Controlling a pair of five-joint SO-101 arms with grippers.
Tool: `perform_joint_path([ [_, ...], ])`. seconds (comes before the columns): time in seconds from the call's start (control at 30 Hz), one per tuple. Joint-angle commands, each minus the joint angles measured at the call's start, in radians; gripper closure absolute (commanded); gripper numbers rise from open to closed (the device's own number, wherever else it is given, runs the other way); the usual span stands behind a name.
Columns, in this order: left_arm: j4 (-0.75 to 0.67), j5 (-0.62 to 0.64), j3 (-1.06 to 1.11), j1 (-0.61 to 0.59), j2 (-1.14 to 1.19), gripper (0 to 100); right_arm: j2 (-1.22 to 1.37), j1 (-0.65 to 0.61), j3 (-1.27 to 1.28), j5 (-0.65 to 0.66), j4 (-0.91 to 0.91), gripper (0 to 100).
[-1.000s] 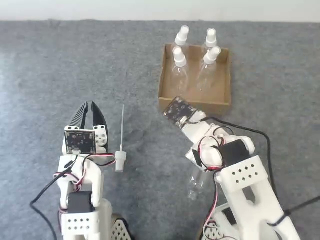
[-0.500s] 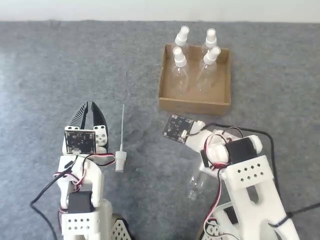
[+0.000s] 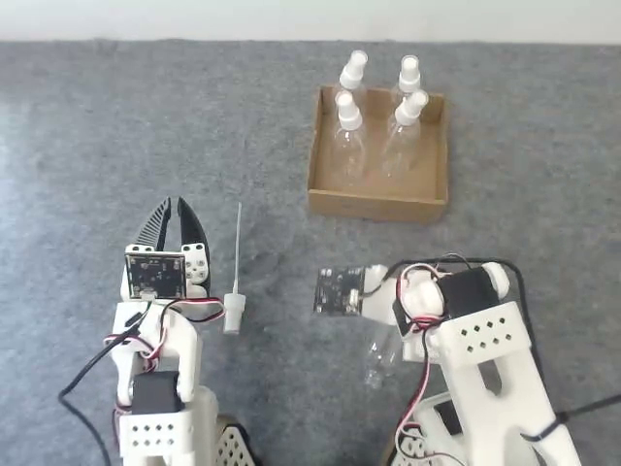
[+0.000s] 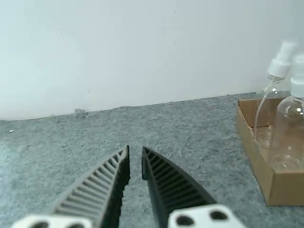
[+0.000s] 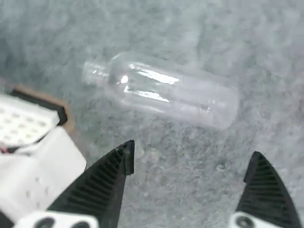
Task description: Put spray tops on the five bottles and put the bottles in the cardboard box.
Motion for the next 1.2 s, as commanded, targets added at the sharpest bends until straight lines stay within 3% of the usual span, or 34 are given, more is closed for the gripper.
perform_joint_path([
  [0.0,-0.028,0.009,-0.013,-0.006,-0.018,96,-0.025,0.013,-0.057,0.104,0.044,65.7],
  [0.27,-0.028,0.009,-0.013,-0.005,-0.018,96,-0.025,0.008,0.044,0.219,0.012,65.7],
  [0.7,-0.028,0.009,-0.013,-0.003,-0.017,96,-0.025,-0.096,0.201,0.216,-0.188,65.8],
  [1.17,-0.026,0.009,-0.013,-0.003,-0.015,96,-0.024,-0.101,0.321,0.216,-0.332,65.8],
])
